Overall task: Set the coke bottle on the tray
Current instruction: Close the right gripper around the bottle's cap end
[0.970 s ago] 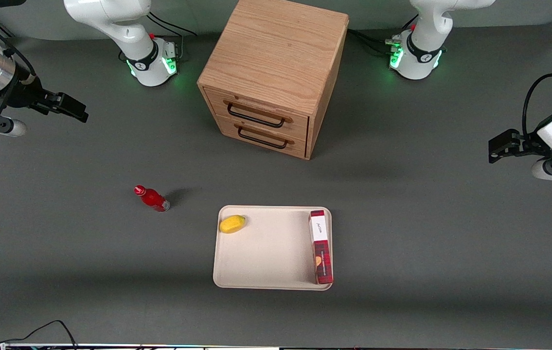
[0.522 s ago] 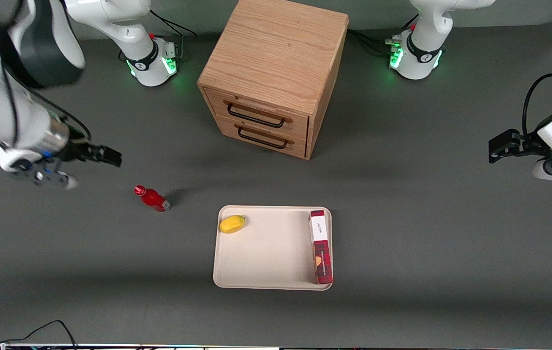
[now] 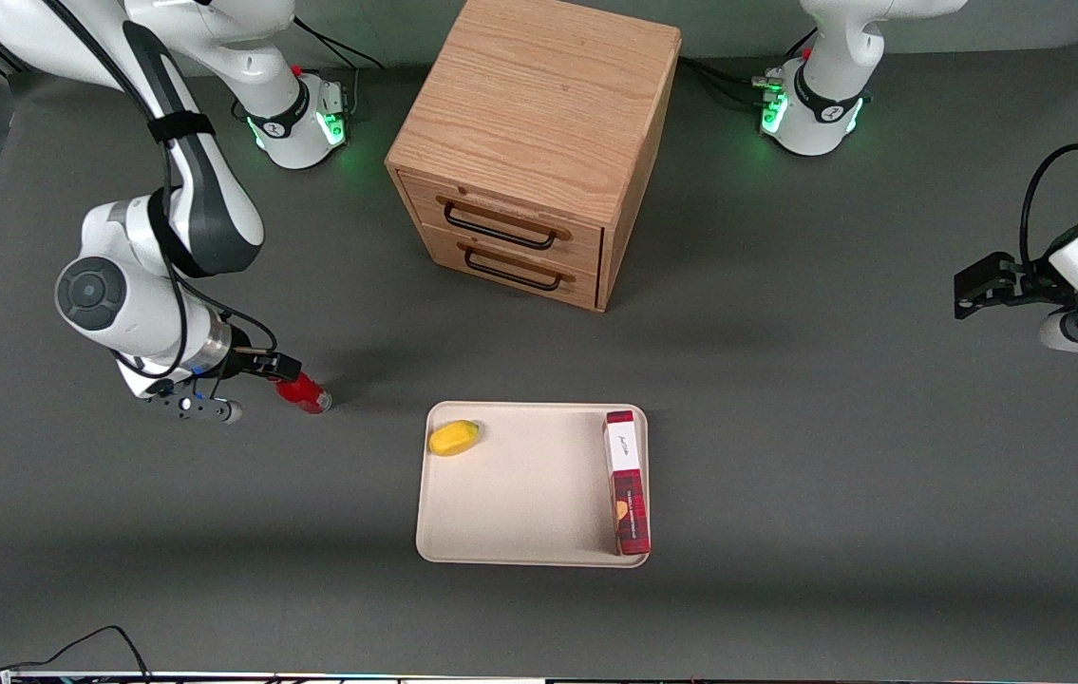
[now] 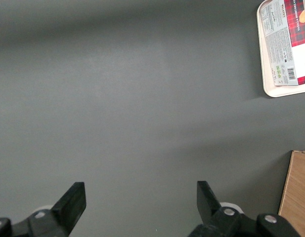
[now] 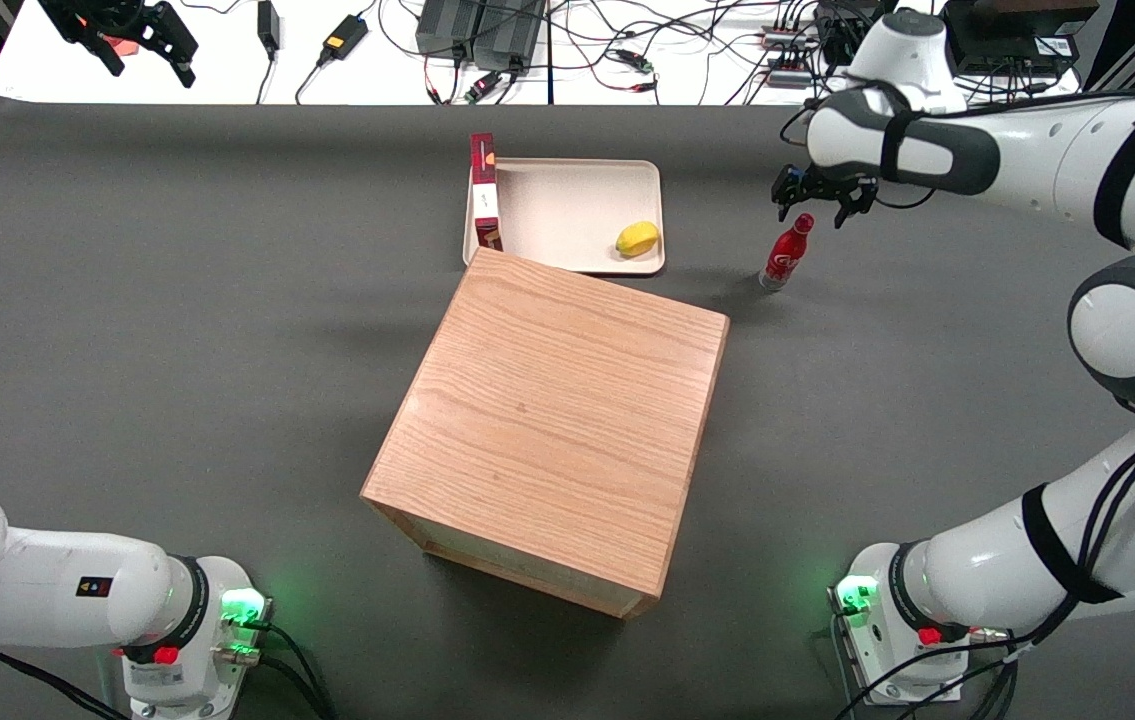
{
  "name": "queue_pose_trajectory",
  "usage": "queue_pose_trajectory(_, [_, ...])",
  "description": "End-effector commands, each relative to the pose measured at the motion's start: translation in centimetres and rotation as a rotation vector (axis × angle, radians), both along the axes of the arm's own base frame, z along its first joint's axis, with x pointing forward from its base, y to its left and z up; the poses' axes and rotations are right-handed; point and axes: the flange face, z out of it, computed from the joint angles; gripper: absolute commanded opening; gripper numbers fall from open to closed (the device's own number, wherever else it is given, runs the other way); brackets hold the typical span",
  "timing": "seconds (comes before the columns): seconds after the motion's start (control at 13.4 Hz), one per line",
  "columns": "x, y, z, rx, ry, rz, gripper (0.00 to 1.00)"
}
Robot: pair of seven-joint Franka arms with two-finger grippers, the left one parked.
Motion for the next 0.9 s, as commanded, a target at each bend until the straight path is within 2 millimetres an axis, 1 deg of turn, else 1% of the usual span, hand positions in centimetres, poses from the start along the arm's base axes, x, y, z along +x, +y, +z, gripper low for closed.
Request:
queue_pose_trajectory(0.0, [-0.6, 0.4, -0.9, -0.011, -0.022, -0.009, 1.0])
queue_pose_trajectory(0.07, [-0.7, 0.9, -0.9, -0.009, -0.022, 0.0, 0.9])
queue_pose_trajectory(0.15, [-0.8, 0.9, -1.0, -0.009, -0.021, 0.0, 0.61])
queue_pose_trajectory(0.22, [-0.8, 0.9, -0.9, -0.013, -0.021, 0.006, 0.26])
queue_pose_trajectory(0.3, [-0.8, 0.9, -0.8, -0.026, -0.024, 0.019, 0.0])
queue_pose_trajectory(0.37, [-0.8, 0.9, -0.8, -0.034, -0.025, 0.036, 0.0])
queue_pose_trajectory(0.52, [-1.0, 1.8, -0.3, -0.048, -0.034, 0.068, 0.0])
queue_pose_trajectory(0.6, [-0.9, 1.8, -0.2, -0.049, -0.034, 0.068, 0.0])
queue_pose_trajectory(0.67, [-0.9, 1.8, 0.5, -0.05, -0.036, 0.067, 0.0])
queue_pose_trajectory(0.75, [-0.8, 1.7, 1.9, -0.054, -0.036, 0.07, 0.0])
queue_pose_trajectory(0.82, [-0.4, 1.7, 4.8, -0.06, -0.035, 0.074, 0.0])
